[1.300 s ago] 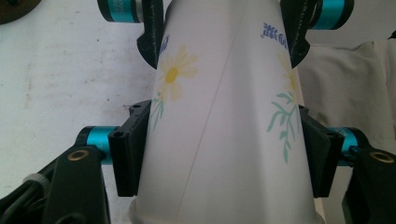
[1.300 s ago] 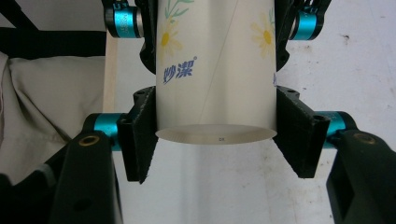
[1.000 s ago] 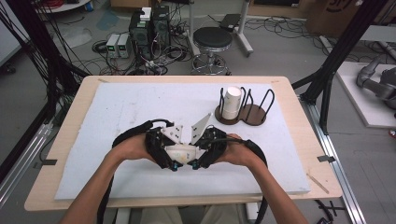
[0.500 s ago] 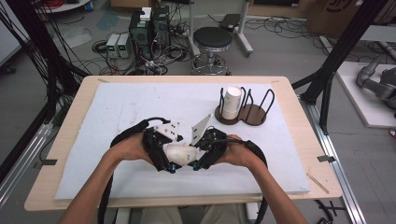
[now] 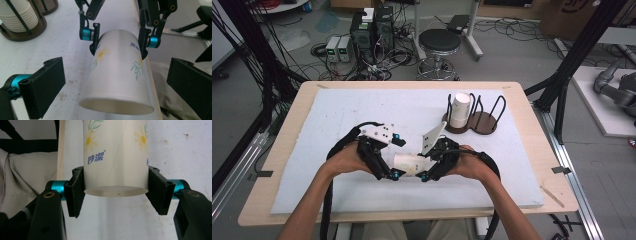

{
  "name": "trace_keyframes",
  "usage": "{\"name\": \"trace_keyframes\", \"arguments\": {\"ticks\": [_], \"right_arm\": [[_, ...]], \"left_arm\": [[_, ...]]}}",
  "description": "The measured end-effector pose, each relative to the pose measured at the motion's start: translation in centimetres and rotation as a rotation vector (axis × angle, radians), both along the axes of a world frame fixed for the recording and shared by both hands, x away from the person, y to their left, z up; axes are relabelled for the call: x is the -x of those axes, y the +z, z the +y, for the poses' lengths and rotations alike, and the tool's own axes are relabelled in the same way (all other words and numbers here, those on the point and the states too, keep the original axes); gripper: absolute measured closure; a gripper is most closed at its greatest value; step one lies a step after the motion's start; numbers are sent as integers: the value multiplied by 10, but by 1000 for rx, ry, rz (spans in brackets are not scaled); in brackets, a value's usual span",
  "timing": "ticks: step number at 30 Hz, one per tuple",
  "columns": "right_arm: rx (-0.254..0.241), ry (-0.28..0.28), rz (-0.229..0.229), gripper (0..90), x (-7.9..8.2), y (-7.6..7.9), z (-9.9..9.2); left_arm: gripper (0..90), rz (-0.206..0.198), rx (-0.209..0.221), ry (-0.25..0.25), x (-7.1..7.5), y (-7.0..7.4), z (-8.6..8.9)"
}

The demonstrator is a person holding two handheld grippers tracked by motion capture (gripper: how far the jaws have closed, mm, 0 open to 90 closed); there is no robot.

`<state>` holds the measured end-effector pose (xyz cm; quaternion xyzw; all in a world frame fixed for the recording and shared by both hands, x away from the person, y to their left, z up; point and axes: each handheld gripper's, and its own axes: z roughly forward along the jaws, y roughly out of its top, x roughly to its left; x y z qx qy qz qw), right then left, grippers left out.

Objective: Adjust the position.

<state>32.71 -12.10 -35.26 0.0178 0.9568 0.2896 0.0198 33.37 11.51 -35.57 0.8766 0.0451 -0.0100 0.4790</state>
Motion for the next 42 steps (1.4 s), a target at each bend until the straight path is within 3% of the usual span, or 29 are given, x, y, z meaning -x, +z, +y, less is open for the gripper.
{"name": "trace_keyframes", "arguments": {"ticks": [5, 8, 19, 25, 29, 37, 42], "right_arm": [[-33, -5, -5, 379, 1, 1, -6], [-53, -11, -1, 379, 1, 1, -10], [-155, -36, -7, 379, 3, -3, -24], [-221, -56, -9, 379, 4, -6, -32], [-280, -61, -5, 379, 4, -8, -37], [-355, -74, -7, 379, 7, -12, -45], [-404, -85, -9, 379, 9, -17, -49]], "left_arm": [[17, 5, 120, 57, 1, -2, 14], [17, 6, 163, 86, 2, -4, 19], [17, -2, 244, 136, 5, -20, 32], [17, -1, 251, 141, 7, -26, 31], [17, 10, 293, 147, 8, -32, 32], [17, 21, 293, 155, 10, -40, 32], [17, 24, 328, 163, 11, -45, 31]]}}
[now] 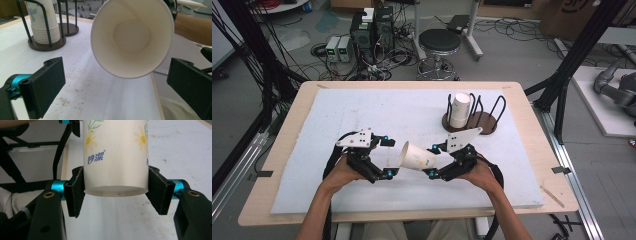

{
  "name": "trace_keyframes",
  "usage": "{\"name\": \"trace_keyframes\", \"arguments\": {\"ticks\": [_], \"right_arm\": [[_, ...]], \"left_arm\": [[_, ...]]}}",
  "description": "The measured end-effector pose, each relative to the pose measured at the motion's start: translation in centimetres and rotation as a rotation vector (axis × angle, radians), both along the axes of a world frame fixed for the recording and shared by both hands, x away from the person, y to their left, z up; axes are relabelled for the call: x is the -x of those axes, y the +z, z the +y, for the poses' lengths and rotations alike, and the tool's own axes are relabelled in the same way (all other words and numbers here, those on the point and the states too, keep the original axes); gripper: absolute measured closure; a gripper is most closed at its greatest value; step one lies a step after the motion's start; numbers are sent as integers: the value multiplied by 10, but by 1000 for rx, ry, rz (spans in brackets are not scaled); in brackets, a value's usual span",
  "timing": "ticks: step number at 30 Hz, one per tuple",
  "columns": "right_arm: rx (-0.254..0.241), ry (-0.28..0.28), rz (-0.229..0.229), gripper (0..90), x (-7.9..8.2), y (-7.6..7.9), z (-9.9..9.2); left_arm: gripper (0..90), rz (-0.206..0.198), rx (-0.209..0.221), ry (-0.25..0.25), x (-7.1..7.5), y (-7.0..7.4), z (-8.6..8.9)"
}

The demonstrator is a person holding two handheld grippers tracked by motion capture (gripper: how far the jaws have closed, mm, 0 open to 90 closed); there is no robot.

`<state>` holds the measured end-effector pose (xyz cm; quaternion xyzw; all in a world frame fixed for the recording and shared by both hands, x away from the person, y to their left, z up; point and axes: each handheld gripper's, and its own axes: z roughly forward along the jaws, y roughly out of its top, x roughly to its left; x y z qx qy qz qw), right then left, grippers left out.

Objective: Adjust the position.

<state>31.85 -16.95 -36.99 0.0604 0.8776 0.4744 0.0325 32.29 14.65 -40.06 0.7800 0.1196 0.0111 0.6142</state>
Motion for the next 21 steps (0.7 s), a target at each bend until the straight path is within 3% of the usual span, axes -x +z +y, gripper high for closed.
{"name": "trace_keyframes", "arguments": {"ticks": [12, 21], "right_arm": [[-118, -2, 5, 379, 4, -9, -4], [-138, 5, 1, 379, 4, -15, -4]], "left_arm": [[17, 5, 50, -6, 3, -10, -3], [18, -1, 69, -21, 3, -10, -8]]}}
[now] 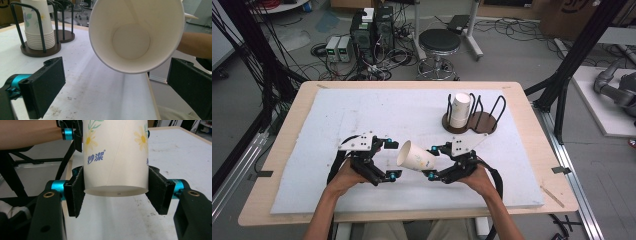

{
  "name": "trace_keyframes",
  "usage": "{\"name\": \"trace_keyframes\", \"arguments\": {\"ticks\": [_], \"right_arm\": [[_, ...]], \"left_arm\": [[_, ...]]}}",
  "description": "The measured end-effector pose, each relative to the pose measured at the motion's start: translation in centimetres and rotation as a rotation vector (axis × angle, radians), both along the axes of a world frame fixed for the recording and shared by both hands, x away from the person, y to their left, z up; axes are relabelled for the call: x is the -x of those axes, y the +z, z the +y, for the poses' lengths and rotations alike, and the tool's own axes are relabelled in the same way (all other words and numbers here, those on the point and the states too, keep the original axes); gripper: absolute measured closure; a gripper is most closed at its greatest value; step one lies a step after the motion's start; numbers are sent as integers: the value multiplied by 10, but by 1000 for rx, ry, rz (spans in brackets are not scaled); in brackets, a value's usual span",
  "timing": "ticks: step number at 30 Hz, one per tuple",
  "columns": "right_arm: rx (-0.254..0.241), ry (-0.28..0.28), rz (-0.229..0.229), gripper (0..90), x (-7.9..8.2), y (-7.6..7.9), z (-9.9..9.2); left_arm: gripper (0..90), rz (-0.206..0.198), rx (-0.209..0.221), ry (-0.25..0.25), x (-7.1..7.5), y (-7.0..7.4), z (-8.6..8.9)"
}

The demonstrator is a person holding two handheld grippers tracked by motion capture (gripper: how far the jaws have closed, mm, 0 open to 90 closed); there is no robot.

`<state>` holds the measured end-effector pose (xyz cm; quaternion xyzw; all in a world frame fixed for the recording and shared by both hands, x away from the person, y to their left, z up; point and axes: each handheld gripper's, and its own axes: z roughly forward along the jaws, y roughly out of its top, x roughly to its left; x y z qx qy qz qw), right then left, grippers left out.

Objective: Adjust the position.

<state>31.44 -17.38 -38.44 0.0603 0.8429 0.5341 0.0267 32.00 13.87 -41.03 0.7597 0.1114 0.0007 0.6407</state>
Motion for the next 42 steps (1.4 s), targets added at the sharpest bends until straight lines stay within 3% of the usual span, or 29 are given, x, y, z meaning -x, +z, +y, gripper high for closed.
{"name": "trace_keyframes", "arguments": {"ticks": [22, 33, 35, 39, 42], "right_arm": [[-30, 21, -6, 379, 0, -4, 2], [-35, 27, -9, 379, 1, -4, 3], [-33, 29, -8, 379, 1, -3, 3], [-33, 27, -11, 379, 2, -4, 3], [-34, 37, -8, 379, 2, -4, 3]], "left_arm": [[17, -19, 56, -61, -1, 10, -22], [18, -31, 38, -92, -4, 15, -38], [38, -33, 38, -99, -4, 15, -39], [162, -39, 68, -136, -4, 16, -37], [215, -42, 62, -141, -4, 16, -35]]}}
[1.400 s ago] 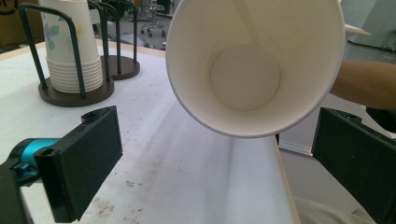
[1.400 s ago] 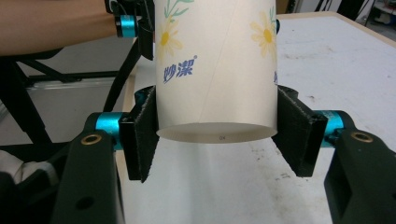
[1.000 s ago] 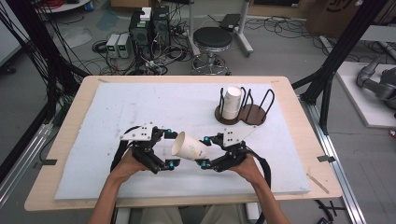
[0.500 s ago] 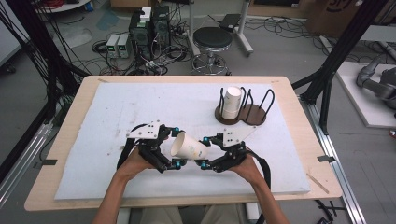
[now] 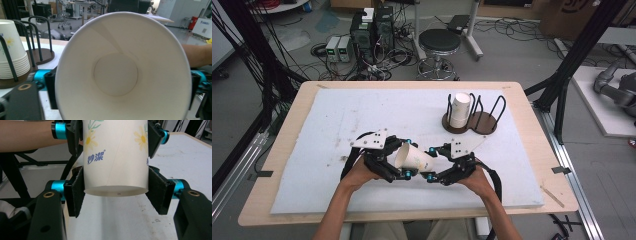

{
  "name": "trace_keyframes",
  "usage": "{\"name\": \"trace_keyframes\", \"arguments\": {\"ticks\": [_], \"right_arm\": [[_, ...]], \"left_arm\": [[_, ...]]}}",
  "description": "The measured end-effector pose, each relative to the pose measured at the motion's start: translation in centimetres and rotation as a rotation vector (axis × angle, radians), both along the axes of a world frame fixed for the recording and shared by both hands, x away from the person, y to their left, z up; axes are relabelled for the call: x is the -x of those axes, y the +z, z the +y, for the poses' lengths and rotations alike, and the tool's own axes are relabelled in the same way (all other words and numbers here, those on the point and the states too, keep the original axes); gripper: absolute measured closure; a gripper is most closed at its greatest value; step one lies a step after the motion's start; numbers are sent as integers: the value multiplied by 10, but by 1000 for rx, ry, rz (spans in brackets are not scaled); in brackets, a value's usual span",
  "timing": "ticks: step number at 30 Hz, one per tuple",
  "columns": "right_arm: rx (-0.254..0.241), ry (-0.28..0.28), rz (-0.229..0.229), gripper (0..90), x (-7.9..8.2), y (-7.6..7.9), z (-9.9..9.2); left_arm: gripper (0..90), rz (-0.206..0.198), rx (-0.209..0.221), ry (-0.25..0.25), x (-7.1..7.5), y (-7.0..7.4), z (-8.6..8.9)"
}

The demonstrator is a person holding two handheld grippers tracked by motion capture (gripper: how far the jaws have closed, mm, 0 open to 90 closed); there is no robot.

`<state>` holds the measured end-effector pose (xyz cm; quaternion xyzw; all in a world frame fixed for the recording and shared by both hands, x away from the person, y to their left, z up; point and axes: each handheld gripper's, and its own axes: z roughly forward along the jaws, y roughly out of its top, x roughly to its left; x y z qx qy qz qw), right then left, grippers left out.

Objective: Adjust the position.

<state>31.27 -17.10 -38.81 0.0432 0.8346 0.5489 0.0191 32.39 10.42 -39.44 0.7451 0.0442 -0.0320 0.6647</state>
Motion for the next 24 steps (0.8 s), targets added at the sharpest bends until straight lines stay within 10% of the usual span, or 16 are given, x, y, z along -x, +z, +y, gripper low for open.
{"name": "trace_keyframes", "arguments": {"ticks": [16, 24], "right_arm": [[4, 2, -20, 369, 0, 0, 0], [20, -58, -28, 176, 2, -1, 2]], "left_arm": [[313, -14, 2, -8, 0, 0, 1], [313, -23, -32, 13, 0, 0, 1]]}}
